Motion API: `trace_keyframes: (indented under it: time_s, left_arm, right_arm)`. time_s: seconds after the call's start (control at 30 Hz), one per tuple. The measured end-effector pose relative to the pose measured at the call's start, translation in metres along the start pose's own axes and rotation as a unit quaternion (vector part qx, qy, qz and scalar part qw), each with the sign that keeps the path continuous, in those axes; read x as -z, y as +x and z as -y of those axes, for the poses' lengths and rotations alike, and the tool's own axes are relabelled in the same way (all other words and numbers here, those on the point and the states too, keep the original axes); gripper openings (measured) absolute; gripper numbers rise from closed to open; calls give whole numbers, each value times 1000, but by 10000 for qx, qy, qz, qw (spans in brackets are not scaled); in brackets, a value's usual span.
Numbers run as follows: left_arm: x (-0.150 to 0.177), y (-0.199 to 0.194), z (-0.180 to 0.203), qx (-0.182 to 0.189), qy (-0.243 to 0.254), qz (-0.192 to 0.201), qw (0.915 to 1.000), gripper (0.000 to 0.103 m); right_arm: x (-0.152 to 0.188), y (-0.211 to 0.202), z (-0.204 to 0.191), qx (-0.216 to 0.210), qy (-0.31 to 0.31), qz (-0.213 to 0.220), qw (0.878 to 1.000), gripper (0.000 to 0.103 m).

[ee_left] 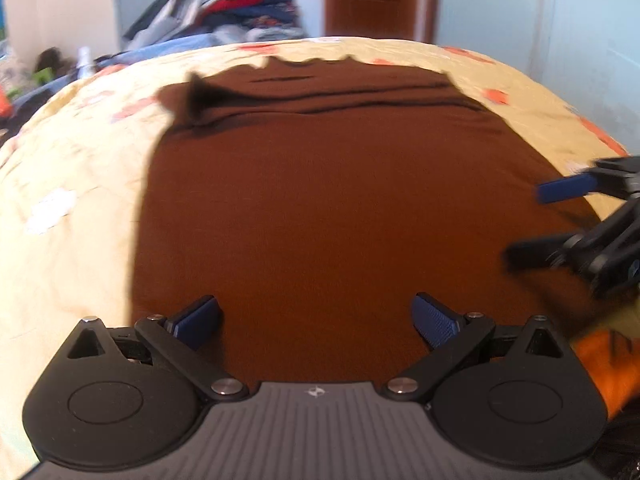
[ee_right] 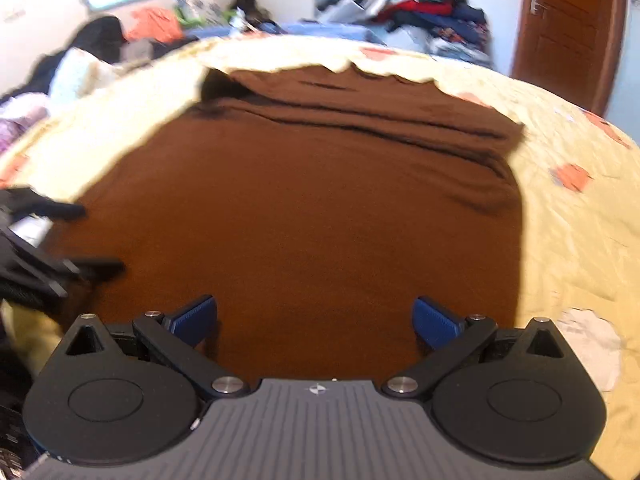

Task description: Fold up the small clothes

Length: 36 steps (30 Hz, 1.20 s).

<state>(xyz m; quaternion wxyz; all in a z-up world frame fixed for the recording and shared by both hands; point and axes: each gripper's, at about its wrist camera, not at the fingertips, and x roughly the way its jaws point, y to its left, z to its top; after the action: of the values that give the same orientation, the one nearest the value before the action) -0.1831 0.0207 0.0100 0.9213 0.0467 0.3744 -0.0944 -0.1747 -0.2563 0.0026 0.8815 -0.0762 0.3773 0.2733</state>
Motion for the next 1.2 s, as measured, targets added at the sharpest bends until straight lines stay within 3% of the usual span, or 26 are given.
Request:
trace_keyframes:
  time_s: [0.03,0.1,0.2,0.33,0.4,0.47,0.5,0.57,0.63,0.73,0.8,0.87,0.9,0.97,1.0,1.03,1.07,1.17,1.2]
  left_arm:
    - [0,2,3,-8,115,60,9999,103]
    - [4,-3,1,169,200,-65,9996,103]
    - [7,-18,-12,178,84,-227,9995,103]
    - [15,-34,-7,356,94,-24,9993,103]
    - [25,-25,0,291,285,-211,9989,103]
    - [30,-29,0,282,320,-44,9991,103]
    - [29,-32,-3,261,265,-116,9992,103]
    - [27,-41,-11,143,81,-83,9998,103]
    - [29,-53,-26,-27,-218,35,9998,103]
    - [29,-51,-63,35,-1131,-206,9934,103]
    - [32,-46,-89,368,-2032,-340,9778,103]
    - [32,-44,-109,1099,-2859,-310,9514,103]
    - [33,-38,-118,1643,-3254,-398,9303,103]
    - [38,-20,-130,2666,-3984,-735,8745,103]
    - [41,-10,-132,3007,-4222,-917,8503,103]
    - [42,-5,-133,3134,-4324,-951,8401,103]
    - [41,-3,-134,3140,-4345,-962,8386,103]
    - [37,-2,-138,3103,-4323,-1061,8400,99]
    - [35,0,-140,3044,-4278,-1098,8440,92]
  right_arm:
    - [7,4,-7,-63,-144,-141,9998,103]
    - [27,-6,-14,89,-642,262,9975,103]
    - [37,-25,-1,52,-352,99,9993,103]
    - [34,-46,-8,194,-57,-49,9998,103]
    - [39,-49,-21,4,-192,128,9997,103]
    - [51,-37,-29,36,-590,37,9982,103]
    - [56,-37,-29,22,-822,224,9964,103]
    - [58,-46,-20,-53,-652,-11,9979,103]
    - [56,-59,-11,181,-569,-284,9978,103]
    - [54,-92,23,57,443,-142,9989,103]
    - [55,-104,62,-370,1632,-37,9859,103]
    - [60,-101,95,-953,2784,-185,9555,103]
    - [66,-96,107,-1348,3265,-303,9351,103]
    - [72,-87,122,-2079,3814,-373,9000,103]
    - [75,-82,124,-2415,3992,-479,8832,103]
    - [76,-78,123,-2610,4030,-542,8755,103]
    - [74,-77,120,-2622,3915,-559,8803,103]
    - [66,-77,116,-2594,3788,-599,8864,103]
    - [65,-76,117,-2593,3803,-584,8858,99]
